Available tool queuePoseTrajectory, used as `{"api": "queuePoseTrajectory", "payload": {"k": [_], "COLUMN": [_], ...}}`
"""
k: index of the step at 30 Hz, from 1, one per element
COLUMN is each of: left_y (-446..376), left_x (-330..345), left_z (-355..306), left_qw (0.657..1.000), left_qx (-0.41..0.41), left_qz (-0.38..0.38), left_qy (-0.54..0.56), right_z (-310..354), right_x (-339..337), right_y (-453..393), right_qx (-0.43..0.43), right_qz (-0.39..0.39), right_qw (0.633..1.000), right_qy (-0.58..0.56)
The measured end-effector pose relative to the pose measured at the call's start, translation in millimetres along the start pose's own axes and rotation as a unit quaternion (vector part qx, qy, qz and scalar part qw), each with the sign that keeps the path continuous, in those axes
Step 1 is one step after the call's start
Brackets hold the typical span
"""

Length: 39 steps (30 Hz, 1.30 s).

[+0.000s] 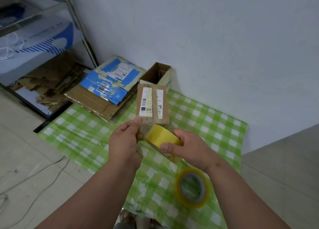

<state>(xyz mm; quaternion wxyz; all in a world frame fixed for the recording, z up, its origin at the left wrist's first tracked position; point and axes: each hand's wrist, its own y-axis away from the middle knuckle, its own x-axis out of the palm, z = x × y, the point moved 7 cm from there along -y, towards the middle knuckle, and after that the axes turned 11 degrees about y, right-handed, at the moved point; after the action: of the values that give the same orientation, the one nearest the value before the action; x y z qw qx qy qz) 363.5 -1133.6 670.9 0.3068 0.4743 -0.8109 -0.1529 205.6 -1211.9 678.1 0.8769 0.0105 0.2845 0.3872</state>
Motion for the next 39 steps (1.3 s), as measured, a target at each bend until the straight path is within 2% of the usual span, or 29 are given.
{"api": "queuePoseTrajectory", "payload": {"k": [4,7,11,14,18,23,32,39], "left_y": [-15.3,-33.8,-44.8,-48.7,-51.9,-56.2,-54.1,-49.3], "left_x": [-6.8,-17.9,-24.3,-27.9,-28.4,-22.0,-29.9,-30.3], "left_z": [-2.8,-11.5,-13.7,-10.3,-2.2,10.5,39.5,44.9], "left_qw": [0.993,0.985,0.992,0.995,0.994,0.991,0.979,0.976], "left_qx": [-0.06,-0.072,-0.026,0.003,0.006,-0.006,-0.031,-0.02], "left_qz": [-0.055,-0.091,-0.071,-0.067,-0.086,-0.11,-0.193,-0.206], "left_qy": [0.084,0.132,0.098,0.075,0.067,0.077,0.065,0.072], "right_z": [-9.6,-18.8,-25.8,-23.5,-24.9,-27.5,-38.9,-40.0], "right_x": [-15.4,-33.9,-56.9,-69.1,-79.4,-90.8,-92.1,-92.8], "right_y": [-2.3,0.8,-0.8,-12.3,-29.3,-49.6,-82.1,-97.3], "right_qx": [0.025,0.04,0.056,0.05,0.05,0.056,0.064,0.05], "right_qz": [-0.018,-0.032,-0.064,-0.079,-0.081,-0.09,-0.039,-0.029], "right_qw": [0.997,0.996,0.996,0.995,0.988,0.982,0.97,0.968], "right_qy": [0.072,0.074,0.004,0.046,0.123,0.155,0.23,0.245]}}
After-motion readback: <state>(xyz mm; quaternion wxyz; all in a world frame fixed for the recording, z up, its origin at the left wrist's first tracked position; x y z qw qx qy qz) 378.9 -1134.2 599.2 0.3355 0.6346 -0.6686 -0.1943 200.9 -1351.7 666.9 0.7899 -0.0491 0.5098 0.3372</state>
